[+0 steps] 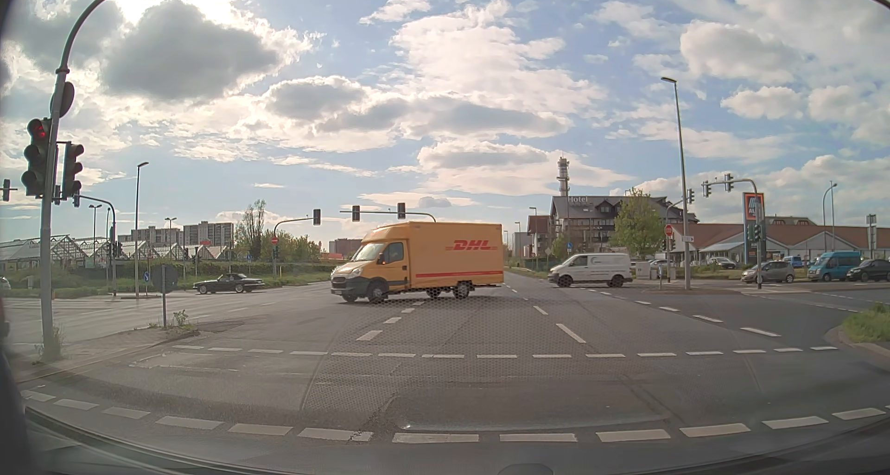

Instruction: Follow the waypoints while adhering to traffic rules and regulations

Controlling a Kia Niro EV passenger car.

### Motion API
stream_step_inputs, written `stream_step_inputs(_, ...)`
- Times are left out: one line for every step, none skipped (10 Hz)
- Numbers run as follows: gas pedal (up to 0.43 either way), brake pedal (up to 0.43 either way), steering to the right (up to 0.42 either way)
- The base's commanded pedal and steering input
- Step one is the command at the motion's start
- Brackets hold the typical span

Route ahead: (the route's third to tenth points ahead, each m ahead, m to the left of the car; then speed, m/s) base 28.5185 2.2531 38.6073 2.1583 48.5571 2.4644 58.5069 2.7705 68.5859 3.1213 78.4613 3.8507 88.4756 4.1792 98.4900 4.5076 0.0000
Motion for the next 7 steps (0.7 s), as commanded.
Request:
stream_step_inputs(0.0,0.274,-0.003)
stream_step_inputs(0.0,0.274,-0.004)
stream_step_inputs(0.0,0.274,-0.004)
stream_step_inputs(0.0,0.274,-0.004)
stream_step_inputs(0.0,0.274,-0.004)
stream_step_inputs(0.0,0.274,-0.004)
stream_step_inputs(0.0,0.274,-0.004)
